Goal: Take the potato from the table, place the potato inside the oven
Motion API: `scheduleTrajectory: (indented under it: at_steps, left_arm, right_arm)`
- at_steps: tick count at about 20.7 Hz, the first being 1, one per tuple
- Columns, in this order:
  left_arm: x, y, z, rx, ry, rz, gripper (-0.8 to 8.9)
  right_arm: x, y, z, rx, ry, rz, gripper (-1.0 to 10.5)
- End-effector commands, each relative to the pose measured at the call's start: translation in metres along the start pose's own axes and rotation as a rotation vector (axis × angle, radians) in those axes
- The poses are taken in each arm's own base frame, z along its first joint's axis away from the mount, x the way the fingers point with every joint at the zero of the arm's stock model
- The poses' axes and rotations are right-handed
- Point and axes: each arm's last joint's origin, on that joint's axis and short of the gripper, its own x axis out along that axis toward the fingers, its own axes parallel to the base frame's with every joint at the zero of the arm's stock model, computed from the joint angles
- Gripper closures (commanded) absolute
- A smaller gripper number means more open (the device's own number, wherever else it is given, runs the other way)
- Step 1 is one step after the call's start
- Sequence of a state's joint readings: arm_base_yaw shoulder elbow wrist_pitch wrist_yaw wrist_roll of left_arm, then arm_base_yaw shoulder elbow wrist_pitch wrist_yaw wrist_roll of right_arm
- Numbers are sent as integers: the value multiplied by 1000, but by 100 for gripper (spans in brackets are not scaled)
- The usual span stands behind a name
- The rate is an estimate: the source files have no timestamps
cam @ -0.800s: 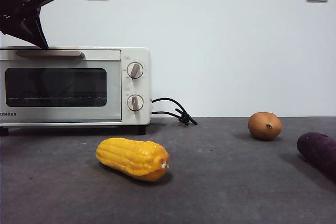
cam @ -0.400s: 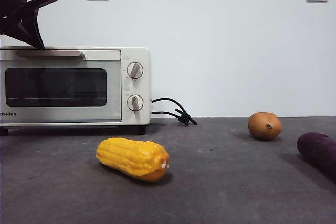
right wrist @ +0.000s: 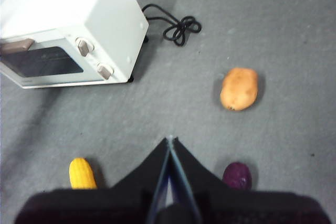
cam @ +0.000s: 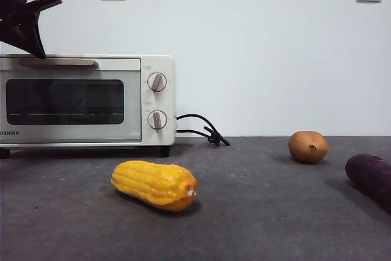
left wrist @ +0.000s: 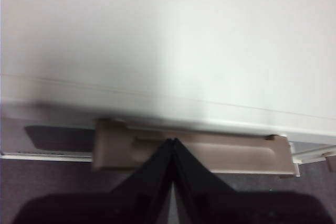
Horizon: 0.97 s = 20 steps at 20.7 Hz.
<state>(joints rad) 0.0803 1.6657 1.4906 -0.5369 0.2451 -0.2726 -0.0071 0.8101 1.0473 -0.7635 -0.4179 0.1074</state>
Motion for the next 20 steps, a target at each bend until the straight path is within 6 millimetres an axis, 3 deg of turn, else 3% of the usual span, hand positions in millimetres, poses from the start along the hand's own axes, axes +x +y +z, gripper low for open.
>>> scheduleTrajectory:
  at_steps: [1,20]
  left_arm:
    - [7,6,-3,11,24,23,819]
    - [5,10,-19,70,195,57,819]
  right_arm:
    - [-1,0,0,-7,5,3,946]
    - [-8,5,-5,-2,27,78,946]
